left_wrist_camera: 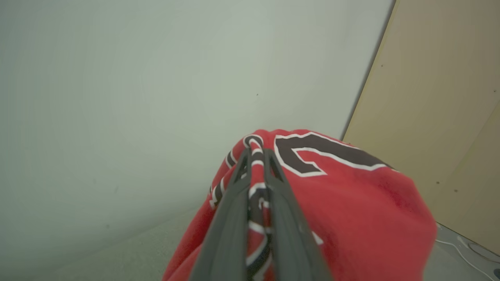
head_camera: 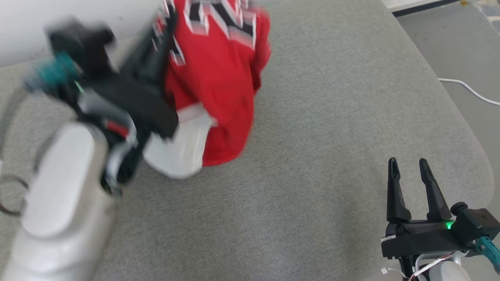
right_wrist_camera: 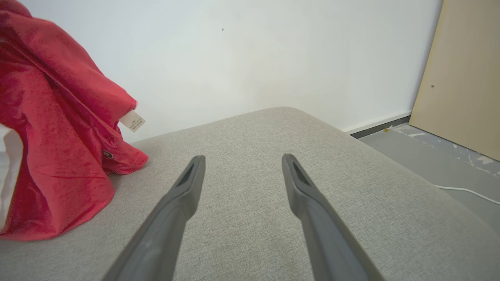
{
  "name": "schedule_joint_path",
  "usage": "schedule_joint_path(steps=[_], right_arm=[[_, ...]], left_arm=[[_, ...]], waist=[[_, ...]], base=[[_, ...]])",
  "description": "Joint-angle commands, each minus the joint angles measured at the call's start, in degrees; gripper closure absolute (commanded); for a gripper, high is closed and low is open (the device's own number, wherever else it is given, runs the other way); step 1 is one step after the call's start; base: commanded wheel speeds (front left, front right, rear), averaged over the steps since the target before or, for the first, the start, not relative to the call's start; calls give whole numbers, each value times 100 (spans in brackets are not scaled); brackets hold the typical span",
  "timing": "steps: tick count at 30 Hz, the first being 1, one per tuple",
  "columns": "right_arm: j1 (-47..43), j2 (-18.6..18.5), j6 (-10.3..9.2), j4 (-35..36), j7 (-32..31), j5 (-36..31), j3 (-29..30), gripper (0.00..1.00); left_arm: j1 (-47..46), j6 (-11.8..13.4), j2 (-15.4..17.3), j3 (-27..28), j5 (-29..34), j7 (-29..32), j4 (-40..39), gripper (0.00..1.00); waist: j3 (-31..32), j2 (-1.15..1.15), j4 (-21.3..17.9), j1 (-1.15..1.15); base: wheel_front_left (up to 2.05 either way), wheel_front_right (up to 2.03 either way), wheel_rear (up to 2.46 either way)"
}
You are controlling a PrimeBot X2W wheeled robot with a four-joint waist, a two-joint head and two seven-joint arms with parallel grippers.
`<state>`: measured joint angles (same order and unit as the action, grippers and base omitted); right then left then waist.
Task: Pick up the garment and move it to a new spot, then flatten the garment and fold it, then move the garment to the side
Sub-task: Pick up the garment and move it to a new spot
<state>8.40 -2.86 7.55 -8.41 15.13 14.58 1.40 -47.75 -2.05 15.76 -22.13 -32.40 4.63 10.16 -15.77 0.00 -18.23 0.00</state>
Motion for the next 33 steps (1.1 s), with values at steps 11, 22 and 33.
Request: schedule_joint_path(steps=[11, 22, 33], right_arm=[[106, -3, -12, 66, 4, -76, -120, 0], [-1, -5, -12, 192, 4, -377, -182, 0], [-169, -5, -12, 179, 4, -572, -210, 0]], left_arm=[[1338, -28, -106, -329, 122, -900, 744, 0], [1731, 30, 103, 228, 350, -1954, 433, 0], [3681, 42, -193, 1848, 1058, -1979, -919, 0]], waist=[[18, 0, 148, 0], [477, 0, 770, 0], [859, 0, 1263, 0]], base=[[0, 0, 0], [0, 0, 0], [0, 0, 0]])
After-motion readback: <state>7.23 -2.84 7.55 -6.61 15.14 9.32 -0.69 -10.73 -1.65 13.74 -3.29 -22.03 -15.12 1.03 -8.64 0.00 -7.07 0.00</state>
